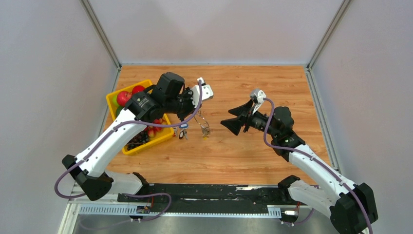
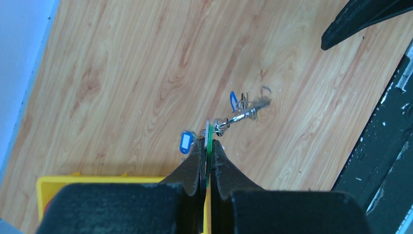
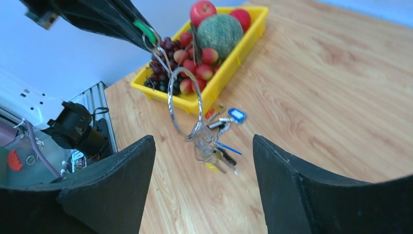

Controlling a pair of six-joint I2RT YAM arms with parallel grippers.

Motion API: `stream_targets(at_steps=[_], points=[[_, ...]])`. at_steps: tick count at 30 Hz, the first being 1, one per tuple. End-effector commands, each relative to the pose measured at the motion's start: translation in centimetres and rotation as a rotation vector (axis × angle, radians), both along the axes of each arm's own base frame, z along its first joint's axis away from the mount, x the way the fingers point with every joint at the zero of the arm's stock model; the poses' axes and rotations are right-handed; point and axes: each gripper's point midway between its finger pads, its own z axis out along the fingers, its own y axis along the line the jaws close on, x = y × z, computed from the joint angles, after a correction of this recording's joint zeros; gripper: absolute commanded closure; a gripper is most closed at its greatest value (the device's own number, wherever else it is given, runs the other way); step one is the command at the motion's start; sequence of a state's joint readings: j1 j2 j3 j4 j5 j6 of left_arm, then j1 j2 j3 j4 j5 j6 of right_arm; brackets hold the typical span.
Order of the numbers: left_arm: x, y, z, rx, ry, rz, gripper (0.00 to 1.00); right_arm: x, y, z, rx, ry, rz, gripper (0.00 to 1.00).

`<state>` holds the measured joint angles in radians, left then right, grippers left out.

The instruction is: Remove the keys from the keyring

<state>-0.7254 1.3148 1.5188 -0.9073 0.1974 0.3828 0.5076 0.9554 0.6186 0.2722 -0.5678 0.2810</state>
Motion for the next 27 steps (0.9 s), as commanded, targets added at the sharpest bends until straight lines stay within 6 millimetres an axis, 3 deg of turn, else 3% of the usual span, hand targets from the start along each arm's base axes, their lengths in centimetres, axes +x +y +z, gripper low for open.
stream_targets(at_steps=[1, 5, 10, 14, 19, 23, 27], points=[[-1.2, 0.6, 1.6, 0.018, -0.041, -0.065, 1.00, -1.0, 1.4, 4.2, 0.086, -0.206, 0.106, 0.23], [-1.2, 1.0, 1.6, 0.087, -0.113, -0.097, 1.00, -0.7, 2.6, 5.0, 0.109, -0.254, 0.103, 0.25], [1.9, 3.3, 2.2, 0.273, -0.312, 0.043, 1.00, -0.6, 4.6, 5.3, 0.087, -0.310, 0.092, 0.25], [3.4, 3.9, 3.9, 0.265, -0.427, 0.131, 1.00, -0.3, 5.3, 5.2, 0.078, -0.309, 0.082, 0.26], [3.6, 3.9, 6.0, 0.211, -0.516, 0.171, 1.00, -0.1, 6.0, 5.5, 0.102, -0.338, 0.032, 0.28], [3.4, 3.5, 6.3, 0.212, -0.534, 0.160, 1.00, 0.1, 6.6, 5.7, 0.121, -0.376, 0.023, 0.30], [3.1, 3.1, 6.5, 0.206, -0.533, 0.156, 1.00, 1.2, 7.6, 5.2, 0.107, -0.362, 0.020, 0.39]])
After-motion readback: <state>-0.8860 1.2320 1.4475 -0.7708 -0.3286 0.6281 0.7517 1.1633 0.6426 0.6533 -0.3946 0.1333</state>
